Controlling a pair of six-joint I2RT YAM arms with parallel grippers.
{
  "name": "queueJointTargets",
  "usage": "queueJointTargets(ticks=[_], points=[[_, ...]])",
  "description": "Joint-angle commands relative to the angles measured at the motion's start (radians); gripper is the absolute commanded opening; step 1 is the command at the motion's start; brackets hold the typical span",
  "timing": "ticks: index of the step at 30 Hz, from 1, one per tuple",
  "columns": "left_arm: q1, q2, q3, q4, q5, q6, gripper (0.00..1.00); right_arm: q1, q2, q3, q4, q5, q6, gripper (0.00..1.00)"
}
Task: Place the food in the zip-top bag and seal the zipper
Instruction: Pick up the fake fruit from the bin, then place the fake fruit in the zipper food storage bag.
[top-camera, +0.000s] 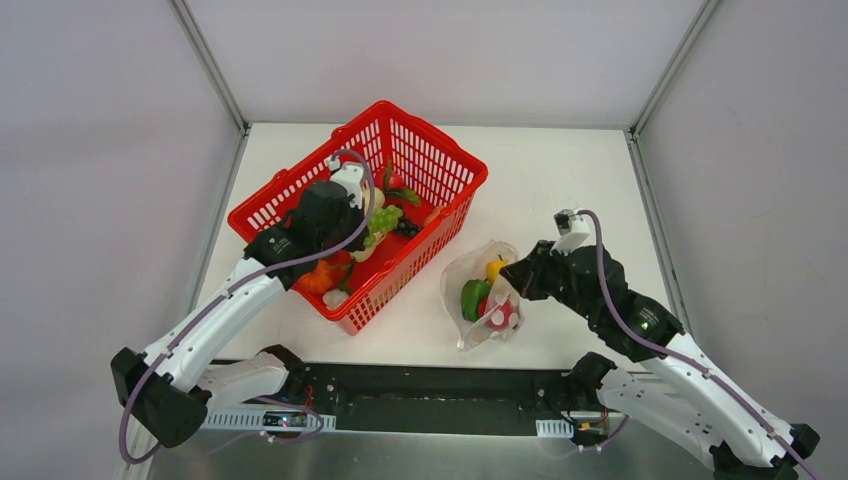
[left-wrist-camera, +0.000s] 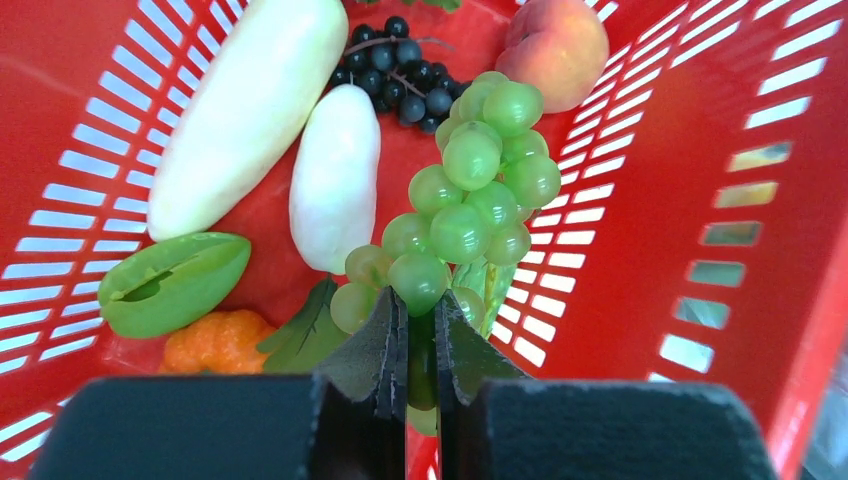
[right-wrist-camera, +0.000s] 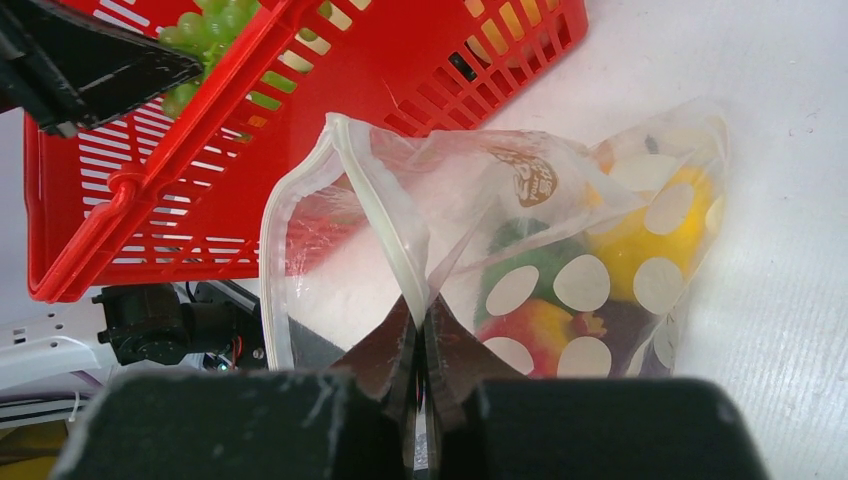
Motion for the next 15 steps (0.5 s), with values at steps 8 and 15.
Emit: queueJointTargets(ticks=[8,15], points=[[-0.014,-0.231,0.096,-0.087,0.058,-0.051,0.00,0.002,0.028,-0.017,0.136,0.003,0.039,0.04],[-0.038,-0.315,0.111,-0.045,0.237,-0.123,0.00,0.002,0.036,-0.003,0.161,-0.002,0.043,0.03]])
